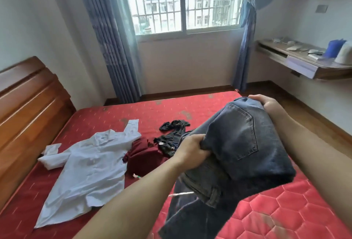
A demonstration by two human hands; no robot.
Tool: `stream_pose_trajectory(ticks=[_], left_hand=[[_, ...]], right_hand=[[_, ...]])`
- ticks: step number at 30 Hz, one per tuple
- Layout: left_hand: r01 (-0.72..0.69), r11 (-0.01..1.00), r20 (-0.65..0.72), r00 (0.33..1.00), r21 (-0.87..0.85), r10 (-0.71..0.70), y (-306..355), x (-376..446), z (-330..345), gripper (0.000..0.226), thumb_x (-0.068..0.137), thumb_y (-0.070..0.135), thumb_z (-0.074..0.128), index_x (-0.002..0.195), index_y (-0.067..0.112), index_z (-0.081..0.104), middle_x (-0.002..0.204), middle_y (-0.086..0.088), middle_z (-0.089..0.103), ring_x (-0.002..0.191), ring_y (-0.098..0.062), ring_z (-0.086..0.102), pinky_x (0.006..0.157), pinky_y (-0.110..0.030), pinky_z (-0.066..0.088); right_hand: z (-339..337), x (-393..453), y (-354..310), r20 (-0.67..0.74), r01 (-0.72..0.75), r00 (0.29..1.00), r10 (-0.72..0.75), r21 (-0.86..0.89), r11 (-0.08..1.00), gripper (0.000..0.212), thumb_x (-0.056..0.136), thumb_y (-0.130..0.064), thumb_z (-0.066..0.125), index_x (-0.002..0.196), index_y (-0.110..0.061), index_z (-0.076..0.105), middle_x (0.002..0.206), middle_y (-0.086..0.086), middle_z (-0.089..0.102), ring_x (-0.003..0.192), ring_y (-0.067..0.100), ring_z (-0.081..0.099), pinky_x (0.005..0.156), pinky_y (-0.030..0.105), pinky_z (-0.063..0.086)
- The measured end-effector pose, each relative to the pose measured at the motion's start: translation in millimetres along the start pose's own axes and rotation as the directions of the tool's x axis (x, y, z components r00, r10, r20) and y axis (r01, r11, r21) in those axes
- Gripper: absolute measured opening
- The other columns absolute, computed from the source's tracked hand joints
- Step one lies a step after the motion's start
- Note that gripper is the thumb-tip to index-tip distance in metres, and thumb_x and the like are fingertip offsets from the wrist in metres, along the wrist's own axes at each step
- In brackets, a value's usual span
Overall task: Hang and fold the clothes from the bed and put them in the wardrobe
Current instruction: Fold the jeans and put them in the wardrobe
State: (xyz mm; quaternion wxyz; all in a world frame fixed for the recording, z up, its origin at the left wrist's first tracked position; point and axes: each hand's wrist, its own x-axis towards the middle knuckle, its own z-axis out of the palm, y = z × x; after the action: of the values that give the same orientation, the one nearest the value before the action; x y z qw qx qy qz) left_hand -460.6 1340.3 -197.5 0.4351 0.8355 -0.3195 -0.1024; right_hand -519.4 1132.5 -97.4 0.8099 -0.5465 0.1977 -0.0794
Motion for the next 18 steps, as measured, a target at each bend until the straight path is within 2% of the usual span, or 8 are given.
stream_pose_trajectory(ticks=[3,4,6,8,11,13,15,18], left_hand=[[0.066,0.998,0.007,0.998,-0.002,-0.066,26.3,25.6,19.2,0.017,0.066,0.026,0.05,0.05,0.022,0.051,0.054,0.014,0.044,0.056,-0.001,0.04,0.058,-0.028,0.037],[0.105,0.994,0.012,0.994,0.005,-0.105,34.0,34.6,21.2,0.02,0.069,0.025,0.05,0.05,0.019,0.051,0.056,0.012,0.045,0.058,-0.004,0.042,0.058,-0.029,0.037],[0.222,0.975,-0.013,0.975,0.009,-0.222,45.8,49.6,22.2,0.027,0.081,0.02,0.054,0.055,0.016,0.054,0.059,0.005,0.049,0.059,-0.01,0.044,0.058,-0.029,0.038],[0.358,0.933,-0.066,0.931,-0.039,-0.36,55.0,65.2,23.0,0.022,0.088,0.017,0.056,0.07,0.008,0.067,0.07,-0.005,0.062,0.066,-0.017,0.054,0.065,-0.031,0.047],[0.516,0.805,-0.07,0.828,-0.292,-0.556,58.3,87.2,27.4,0.021,0.09,0.012,0.056,0.097,-0.003,0.067,0.094,-0.016,0.067,0.082,-0.026,0.063,0.08,-0.038,0.054],[0.561,0.7,-0.042,0.767,-0.442,-0.641,53.1,96.7,30.4,0.025,0.093,0.008,0.05,0.11,-0.008,0.061,0.099,-0.019,0.064,0.085,-0.028,0.062,0.074,-0.036,0.052],[0.595,0.592,0.019,0.714,-0.543,-0.7,45.4,105.0,33.5,0.029,0.094,0.008,0.048,0.115,-0.008,0.06,0.101,-0.02,0.066,0.083,-0.03,0.064,0.069,-0.034,0.052],[0.621,0.505,0.093,0.681,-0.6,-0.726,26.1,116.1,38.1,0.035,0.09,0.011,0.048,0.117,-0.006,0.062,0.105,-0.022,0.07,0.085,-0.033,0.069,0.072,-0.041,0.059]], right_hand=[[-53.2,25.1,1.3,-0.135,-0.014,0.991,-0.023,-0.266,0.964,0.016,0.099,0.001,0.044,0.103,-0.001,0.06,0.1,0.017,0.062,0.085,0.012,0.065,0.069,0.013,0.048],[-67.7,31.7,9.4,-0.149,-0.08,0.988,0.027,-0.365,0.927,0.014,0.098,-0.007,0.05,0.095,-0.004,0.063,0.105,0.02,0.065,0.094,0.02,0.061,0.078,0.023,0.047],[-92.7,40.1,32.0,-0.165,-0.156,0.983,0.085,-0.485,0.86,0.022,0.088,-0.035,0.063,0.09,-0.015,0.07,0.102,0.014,0.071,0.088,0.02,0.058,0.077,0.033,0.043],[-103.9,41.4,48.6,-0.151,-0.158,0.985,0.081,-0.615,0.772,0.032,0.09,-0.05,0.057,0.104,-0.022,0.064,0.109,0.004,0.066,0.094,0.017,0.056,0.077,0.032,0.04],[-93.3,31.6,58.4,0.028,0.026,1.0,-0.01,-0.643,0.766,0.033,0.093,-0.055,0.052,0.113,-0.028,0.055,0.118,-0.002,0.059,0.105,0.013,0.055,0.087,0.032,0.043],[-79.3,20.6,58.3,0.188,0.145,0.981,-0.043,-0.571,0.808,0.03,0.093,-0.046,0.055,0.116,-0.027,0.054,0.117,-0.005,0.06,0.104,0.008,0.057,0.084,0.017,0.045],[-71.0,11.4,58.4,0.344,0.209,0.939,-0.014,-0.538,0.817,0.047,0.088,-0.048,0.062,0.128,-0.028,0.05,0.119,-0.012,0.058,0.105,0.003,0.059,0.081,0.009,0.046],[-67.0,11.7,55.8,0.45,0.259,0.89,0.076,-0.635,0.728,0.071,0.07,-0.053,0.07,0.135,-0.038,0.046,0.122,-0.017,0.058,0.108,-0.002,0.06,0.092,0.018,0.049]])
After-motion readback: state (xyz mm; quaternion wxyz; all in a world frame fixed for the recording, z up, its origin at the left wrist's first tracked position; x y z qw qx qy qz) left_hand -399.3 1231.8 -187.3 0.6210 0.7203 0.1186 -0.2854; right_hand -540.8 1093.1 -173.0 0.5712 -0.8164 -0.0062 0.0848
